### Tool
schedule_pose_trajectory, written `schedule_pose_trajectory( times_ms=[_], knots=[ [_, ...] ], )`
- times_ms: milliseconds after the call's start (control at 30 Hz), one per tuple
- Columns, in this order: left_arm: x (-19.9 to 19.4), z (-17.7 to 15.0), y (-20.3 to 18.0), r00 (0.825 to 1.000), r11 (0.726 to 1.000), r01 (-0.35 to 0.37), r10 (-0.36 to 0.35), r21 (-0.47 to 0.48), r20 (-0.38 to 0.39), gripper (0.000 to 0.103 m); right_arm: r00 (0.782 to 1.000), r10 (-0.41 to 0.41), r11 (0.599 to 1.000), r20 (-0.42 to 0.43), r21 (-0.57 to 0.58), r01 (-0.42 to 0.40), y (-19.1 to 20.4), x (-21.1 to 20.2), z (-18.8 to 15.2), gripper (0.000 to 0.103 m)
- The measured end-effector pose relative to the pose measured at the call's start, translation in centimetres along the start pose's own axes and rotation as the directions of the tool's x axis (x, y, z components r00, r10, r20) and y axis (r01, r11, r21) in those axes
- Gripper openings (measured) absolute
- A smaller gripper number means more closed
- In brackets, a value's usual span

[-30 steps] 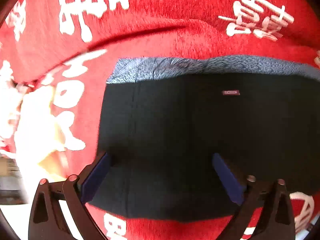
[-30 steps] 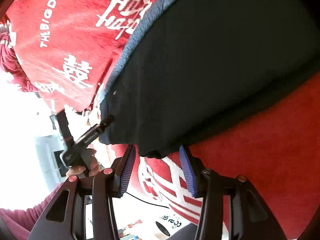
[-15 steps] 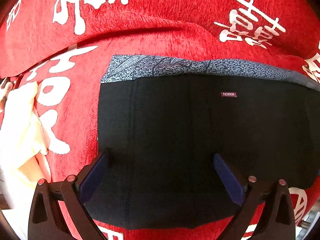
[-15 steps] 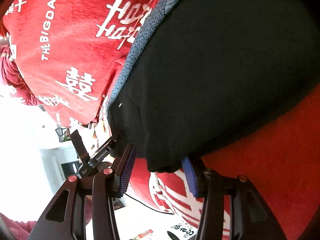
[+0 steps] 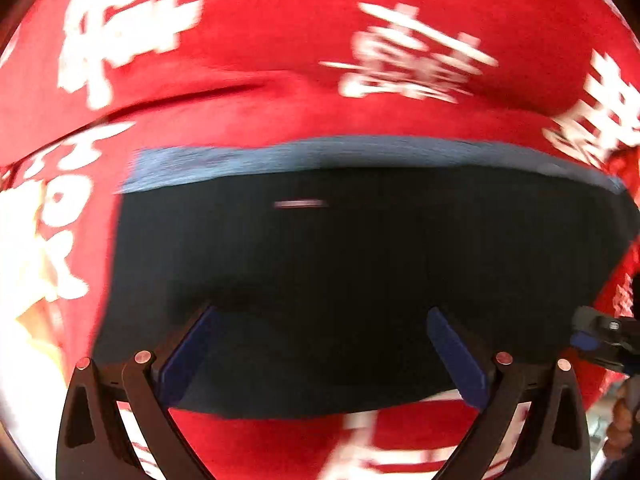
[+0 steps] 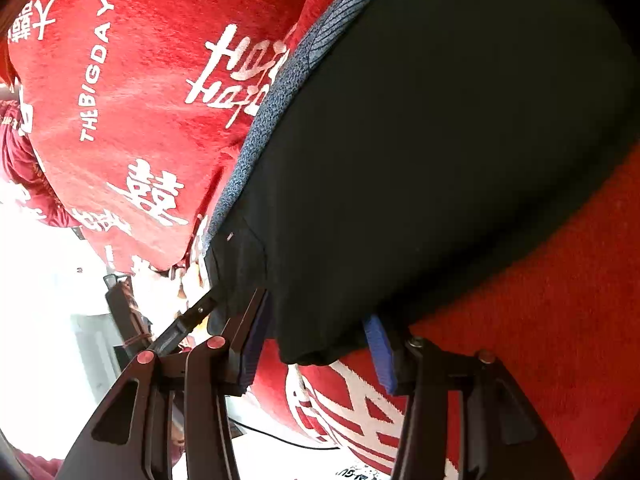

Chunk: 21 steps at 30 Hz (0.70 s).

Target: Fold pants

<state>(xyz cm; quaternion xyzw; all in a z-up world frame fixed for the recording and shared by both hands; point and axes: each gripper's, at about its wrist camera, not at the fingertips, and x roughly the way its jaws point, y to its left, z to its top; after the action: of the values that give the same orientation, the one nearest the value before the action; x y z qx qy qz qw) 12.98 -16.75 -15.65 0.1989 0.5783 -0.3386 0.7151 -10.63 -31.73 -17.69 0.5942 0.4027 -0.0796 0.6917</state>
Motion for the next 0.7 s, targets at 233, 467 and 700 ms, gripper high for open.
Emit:
schedule_pose_trajectory(
  times_ms=[233, 467, 700],
  knots=[
    [2.0, -0.8, -6.8, 0.997, 0.997, 0.052, -0.049, 0.057, -0.054, 0.103, 0.999, -0.034, 0.999, -0.025, -0.04, 0.033, 1.3, 0.1, 1.7, 0.01],
    [2.2, -4.1, -7.1, 0.997, 0.995, -0.001, 0.008, 0.095, -0.074, 0.103, 0.987, -0.161, 0.979, -0.013, -0.13, 0.158, 1.1, -0.6, -1.1, 0.009],
    [0.5, -2.9, -7.3, 0.994, 0.995, -0.054, 0.062, 0.087, -0.094, 0.103, 0.967, -0.252, 0.96, -0.019, -0.131, 0.248, -0.3, -3.9, -1.2, 0.018]
  ],
)
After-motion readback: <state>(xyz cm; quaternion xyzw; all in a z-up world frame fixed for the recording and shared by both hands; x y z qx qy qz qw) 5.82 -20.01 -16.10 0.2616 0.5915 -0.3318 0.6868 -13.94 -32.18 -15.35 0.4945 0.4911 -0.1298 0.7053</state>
